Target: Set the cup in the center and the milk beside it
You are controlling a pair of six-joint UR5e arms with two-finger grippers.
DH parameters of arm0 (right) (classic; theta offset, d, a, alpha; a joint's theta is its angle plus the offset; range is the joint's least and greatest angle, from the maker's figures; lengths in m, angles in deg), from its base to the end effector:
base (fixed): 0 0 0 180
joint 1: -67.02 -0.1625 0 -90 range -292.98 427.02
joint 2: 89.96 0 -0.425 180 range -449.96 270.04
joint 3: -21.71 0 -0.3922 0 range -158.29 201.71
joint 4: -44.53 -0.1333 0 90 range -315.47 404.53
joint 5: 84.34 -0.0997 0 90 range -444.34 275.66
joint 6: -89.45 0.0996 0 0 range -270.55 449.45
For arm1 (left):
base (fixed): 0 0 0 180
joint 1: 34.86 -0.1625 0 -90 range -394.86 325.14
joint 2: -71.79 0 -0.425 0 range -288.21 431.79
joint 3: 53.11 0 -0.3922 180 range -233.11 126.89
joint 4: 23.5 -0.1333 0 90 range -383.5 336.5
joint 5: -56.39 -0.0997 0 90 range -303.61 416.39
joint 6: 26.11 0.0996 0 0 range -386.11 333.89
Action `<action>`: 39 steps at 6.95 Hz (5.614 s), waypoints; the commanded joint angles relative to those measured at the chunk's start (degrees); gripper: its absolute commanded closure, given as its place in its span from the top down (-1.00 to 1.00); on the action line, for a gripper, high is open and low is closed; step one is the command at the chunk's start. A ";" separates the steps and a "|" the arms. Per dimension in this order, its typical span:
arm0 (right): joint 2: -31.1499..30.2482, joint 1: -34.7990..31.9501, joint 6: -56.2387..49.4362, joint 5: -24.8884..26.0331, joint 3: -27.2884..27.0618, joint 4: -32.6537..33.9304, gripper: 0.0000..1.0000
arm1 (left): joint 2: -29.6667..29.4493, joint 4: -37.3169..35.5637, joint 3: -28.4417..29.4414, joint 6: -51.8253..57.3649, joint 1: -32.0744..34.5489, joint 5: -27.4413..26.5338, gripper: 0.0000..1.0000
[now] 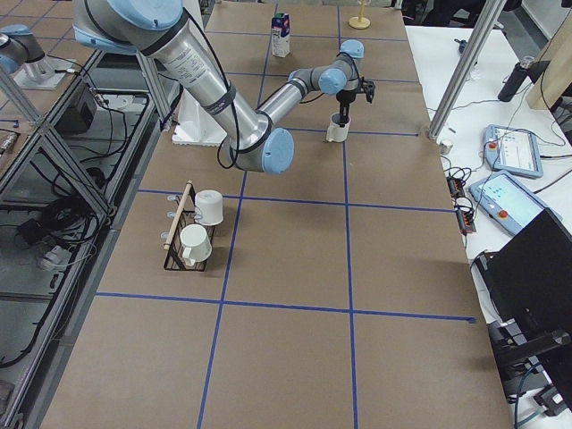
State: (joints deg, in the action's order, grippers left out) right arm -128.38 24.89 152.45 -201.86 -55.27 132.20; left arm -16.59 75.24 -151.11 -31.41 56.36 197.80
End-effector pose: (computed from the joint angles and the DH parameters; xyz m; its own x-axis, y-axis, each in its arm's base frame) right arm -0.5146 -0.5832 0.1836 0.6678 0.0611 0.7418 -0.0757 0.9970 -0.0140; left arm -0.0659 -0.4889 0.5777 0.6234 0.1006 -0.7754 0.0785 0.9786 0.1900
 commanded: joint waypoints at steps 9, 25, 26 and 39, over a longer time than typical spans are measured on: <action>-22.22 -13.66 -3.24 -8.06 -12.67 -8.66 1.00 | 29.23 13.76 -29.36 -9.17 -23.09 -7.64 0.96; -26.62 -18.42 -14.31 -12.13 -12.23 -5.67 1.00 | 25.89 14.99 -23.29 -16.67 -36.64 -10.19 -0.04; -26.54 -18.42 -14.31 -12.13 -12.23 -5.67 1.00 | 25.37 14.99 -23.47 -16.67 -36.38 -10.19 -0.84; -31.19 -21.15 -14.84 -12.83 -14.25 -6.37 1.00 | -49.75 -26.00 5.66 -41.94 -38.81 -9.84 -1.00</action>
State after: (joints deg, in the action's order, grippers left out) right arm -159.21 3.79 137.65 -214.71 -69.37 126.00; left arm -61.70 44.39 -151.75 -67.63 20.17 188.19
